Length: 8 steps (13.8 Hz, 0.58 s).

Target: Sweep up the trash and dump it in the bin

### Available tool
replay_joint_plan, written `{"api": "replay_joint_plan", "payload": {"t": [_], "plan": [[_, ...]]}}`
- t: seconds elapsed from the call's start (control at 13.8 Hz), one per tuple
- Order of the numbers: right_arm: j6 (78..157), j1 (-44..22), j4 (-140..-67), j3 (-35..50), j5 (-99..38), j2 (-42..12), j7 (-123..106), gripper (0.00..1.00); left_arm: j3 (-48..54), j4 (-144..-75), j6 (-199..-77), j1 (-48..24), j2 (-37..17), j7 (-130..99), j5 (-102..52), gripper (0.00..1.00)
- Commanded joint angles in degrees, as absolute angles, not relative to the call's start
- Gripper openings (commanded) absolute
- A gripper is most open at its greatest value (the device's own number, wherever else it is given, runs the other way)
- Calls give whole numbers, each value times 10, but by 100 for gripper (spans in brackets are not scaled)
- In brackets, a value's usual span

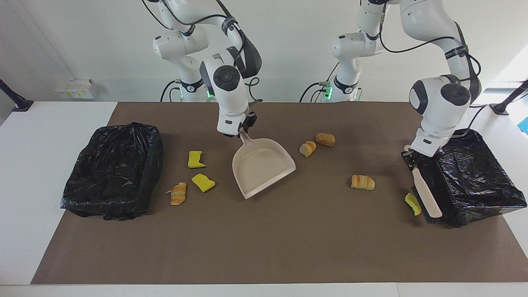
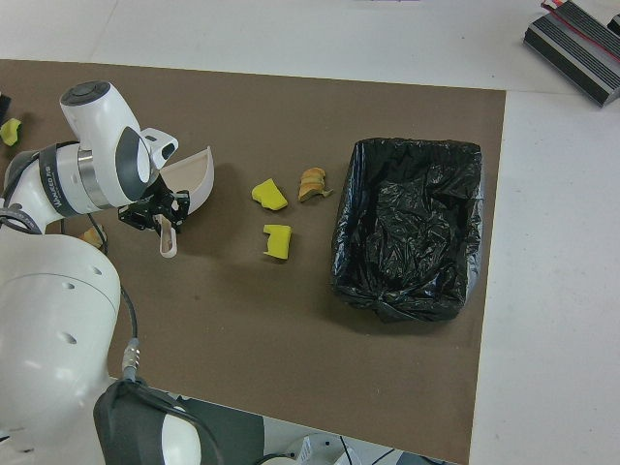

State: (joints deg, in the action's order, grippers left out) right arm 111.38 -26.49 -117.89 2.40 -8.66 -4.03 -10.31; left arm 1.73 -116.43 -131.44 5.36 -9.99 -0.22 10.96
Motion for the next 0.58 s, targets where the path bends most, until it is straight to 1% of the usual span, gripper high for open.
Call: {"api": "replay_joint_plan", "payload": {"t": [0.0,0.15,0.36,0.51], "plan": [[1191,-295,-1304,27,-84,45,-170,0,25,-1153,-1307,51,-116,-1,117,0],[1188,-320,-1329,27,-84,71,-173,0,29,-1153,-1268,6,-113,-17,106,0],[1184,-309,-1383,26,-83,133,-246,0,29,-1153,-1190,-83,-99,-106,84,0],[1183,-308,-1399,26,-83,144,-271,0,29,-1152,-1161,-132,-84,-143,77,0]]}}
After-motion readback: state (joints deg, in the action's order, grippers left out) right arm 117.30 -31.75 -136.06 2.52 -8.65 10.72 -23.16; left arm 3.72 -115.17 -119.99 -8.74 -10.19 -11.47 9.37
